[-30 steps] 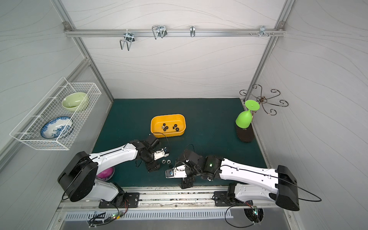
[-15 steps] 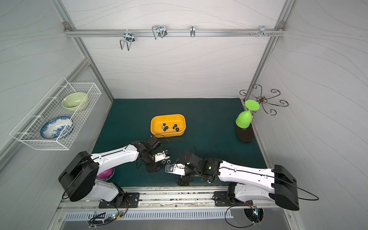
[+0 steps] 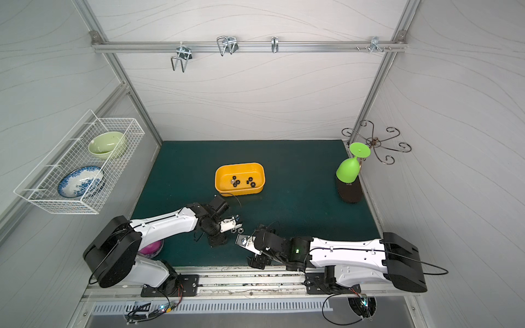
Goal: Put the nuts on the desktop into the storage box
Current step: Pick up the nut from the center of the board.
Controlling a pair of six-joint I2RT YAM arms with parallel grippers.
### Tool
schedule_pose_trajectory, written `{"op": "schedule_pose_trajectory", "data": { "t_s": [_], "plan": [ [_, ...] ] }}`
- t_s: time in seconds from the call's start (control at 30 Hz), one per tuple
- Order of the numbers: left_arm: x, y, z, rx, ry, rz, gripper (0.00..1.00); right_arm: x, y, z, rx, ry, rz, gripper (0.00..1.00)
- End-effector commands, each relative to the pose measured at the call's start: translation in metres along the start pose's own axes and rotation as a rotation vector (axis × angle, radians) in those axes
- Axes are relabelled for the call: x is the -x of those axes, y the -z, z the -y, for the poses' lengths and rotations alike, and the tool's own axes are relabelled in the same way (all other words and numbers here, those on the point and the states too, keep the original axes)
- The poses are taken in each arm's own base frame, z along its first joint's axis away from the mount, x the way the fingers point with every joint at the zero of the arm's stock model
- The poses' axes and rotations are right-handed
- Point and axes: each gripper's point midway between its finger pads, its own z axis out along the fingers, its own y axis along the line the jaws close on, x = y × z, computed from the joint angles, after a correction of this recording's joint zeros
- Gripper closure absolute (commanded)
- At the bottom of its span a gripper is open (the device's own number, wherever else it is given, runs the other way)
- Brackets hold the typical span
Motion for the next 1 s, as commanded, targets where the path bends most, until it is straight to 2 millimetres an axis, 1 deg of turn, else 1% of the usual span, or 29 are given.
{"op": "schedule_pose_trajectory", "data": {
  "t_s": [0.0,0.07,0.2,0.27,0.3,0.4,0.43,0.47,0.5,0.57,0.7,0.83,0.97],
  "plan": [
    [0.0,-0.003,0.011,-0.052,-0.026,0.012,0.48,0.006,-0.003,-0.001,-0.018,-0.043,0.023,0.01],
    [-0.001,-0.003,0.013,-0.061,-0.03,0.009,0.51,0.007,-0.004,-0.002,-0.017,-0.028,0.019,0.01],
    [0.0,-0.003,0.012,-0.055,-0.038,0.014,0.53,0.008,-0.003,-0.003,-0.014,-0.017,0.022,0.01],
    [0.0,-0.002,0.012,-0.055,-0.034,0.015,0.58,0.008,-0.003,-0.003,-0.016,-0.019,0.024,0.01],
    [0.001,-0.002,0.012,-0.056,-0.036,0.017,0.64,0.007,-0.003,-0.003,-0.015,-0.022,0.024,0.01],
    [0.001,-0.002,0.012,-0.056,-0.034,0.016,0.67,0.005,-0.004,-0.004,-0.01,-0.027,0.016,0.01],
    [0.001,-0.002,0.013,-0.062,-0.035,0.017,0.69,0.004,-0.005,-0.004,-0.011,-0.032,0.013,0.01],
    [0.001,-0.002,0.014,-0.067,-0.039,0.016,0.75,0.005,-0.005,-0.004,-0.013,-0.037,0.015,0.01],
    [0.001,-0.001,0.014,-0.07,-0.04,0.018,0.78,0.005,-0.005,-0.004,-0.016,-0.04,0.015,0.01],
    [0.001,0.001,0.015,-0.076,-0.046,0.013,0.81,0.004,-0.005,-0.003,-0.021,-0.041,0.013,0.01],
    [0.004,0.006,0.016,-0.087,-0.047,0.016,0.83,0.006,-0.005,-0.002,-0.023,-0.048,0.02,0.01],
    [0.009,0.011,0.014,-0.081,-0.047,0.023,0.83,0.012,-0.003,-0.002,-0.021,-0.053,0.038,0.01],
    [0.015,0.021,0.011,-0.073,-0.053,0.022,0.83,0.022,0.001,0.001,-0.028,-0.077,0.061,0.01]
  ]
}}
